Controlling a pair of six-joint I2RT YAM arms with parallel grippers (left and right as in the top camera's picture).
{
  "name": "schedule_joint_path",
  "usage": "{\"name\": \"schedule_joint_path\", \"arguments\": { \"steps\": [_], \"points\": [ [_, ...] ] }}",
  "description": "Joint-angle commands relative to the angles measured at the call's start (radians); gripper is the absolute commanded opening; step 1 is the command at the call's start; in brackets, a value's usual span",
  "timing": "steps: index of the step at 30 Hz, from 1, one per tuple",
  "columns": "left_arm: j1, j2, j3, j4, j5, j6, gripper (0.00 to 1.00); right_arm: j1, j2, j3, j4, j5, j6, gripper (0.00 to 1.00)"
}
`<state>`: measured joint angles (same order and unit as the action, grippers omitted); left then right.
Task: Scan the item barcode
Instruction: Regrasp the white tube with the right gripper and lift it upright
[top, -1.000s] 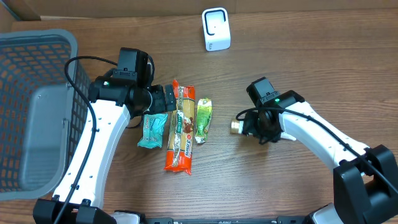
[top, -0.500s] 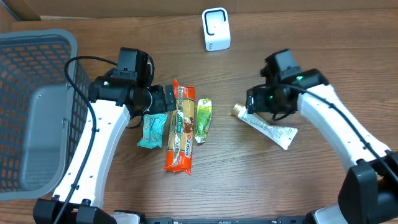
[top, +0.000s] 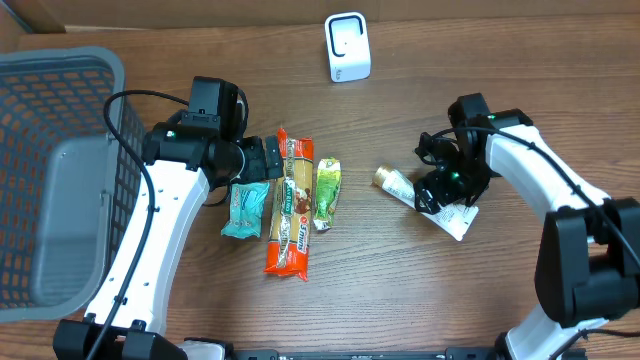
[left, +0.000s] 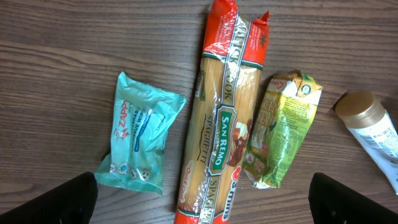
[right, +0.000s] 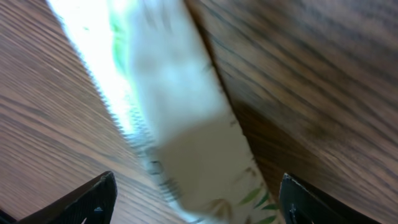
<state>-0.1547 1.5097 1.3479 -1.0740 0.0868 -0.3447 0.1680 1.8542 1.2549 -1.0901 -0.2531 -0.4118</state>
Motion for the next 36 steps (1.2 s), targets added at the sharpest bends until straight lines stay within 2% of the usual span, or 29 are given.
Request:
{"name": "schedule_joint_path", "arguments": {
  "steps": [1,6,8,9,11,14,15,17,18,19,23,24,26,28,32,36],
  "points": [
    [0.008,0.007,0.005,0.001,0.011,0.008,0.99,-0.031,0.023,-0.011,0.003,-0.04,-0.069,0.8],
    [0.008,0.007,0.005,0.001,0.011,0.008,1.0,-0.048,0.04,-0.046,0.008,-0.094,-0.06,0.72],
    [0.008,0.007,0.005,0.001,0.011,0.008,1.0,-0.048,0.041,-0.064,0.018,-0.105,-0.03,0.62],
    [0.008,0.007,0.005,0.001,0.011,0.008,1.0,-0.048,0.041,-0.072,0.031,-0.108,0.007,0.49],
    [0.008,0.007,0.005,0.001,0.011,0.008,1.0,-0.048,0.041,-0.079,0.05,-0.108,0.087,0.34],
    [0.008,0.007,0.005,0.001,0.011,0.008,1.0,-0.048,0.041,-0.08,0.078,-0.108,0.232,0.25],
    [0.008,0.007,0.005,0.001,0.011,0.008,1.0,-0.048,0.041,-0.08,0.09,-0.108,0.29,0.17],
    [0.008,0.007,0.005,0.001,0.011,0.008,1.0,-0.048,0.041,-0.08,0.109,-0.108,0.401,0.17],
    [0.008,0.007,0.005,0.001,0.011,0.008,1.0,-0.048,0.041,-0.08,0.121,-0.108,0.489,0.18],
    [0.008,0.007,0.005,0.001,0.011,0.008,1.0,-0.048,0.041,-0.08,0.129,-0.108,0.538,0.23],
    [0.008,0.007,0.005,0.001,0.011,0.008,1.0,-0.048,0.041,-0.08,0.143,-0.112,0.573,0.38],
    [0.008,0.007,0.005,0.001,0.011,0.008,1.0,-0.048,0.041,-0.08,0.141,-0.127,0.572,0.45],
    [0.008,0.007,0.005,0.001,0.011,0.008,1.0,-0.051,0.04,-0.079,0.121,-0.196,0.558,0.75],
    [0.008,0.007,0.005,0.001,0.011,0.008,1.0,-0.062,0.04,-0.079,0.098,-0.251,0.534,0.9],
    [0.008,0.007,0.005,0.001,0.011,0.008,1.0,-0.084,0.04,-0.093,0.058,-0.263,0.507,0.88],
    [0.008,0.007,0.005,0.001,0.011,0.008,0.99,-0.084,0.04,-0.187,0.124,-0.29,0.485,0.81]
  ]
}}
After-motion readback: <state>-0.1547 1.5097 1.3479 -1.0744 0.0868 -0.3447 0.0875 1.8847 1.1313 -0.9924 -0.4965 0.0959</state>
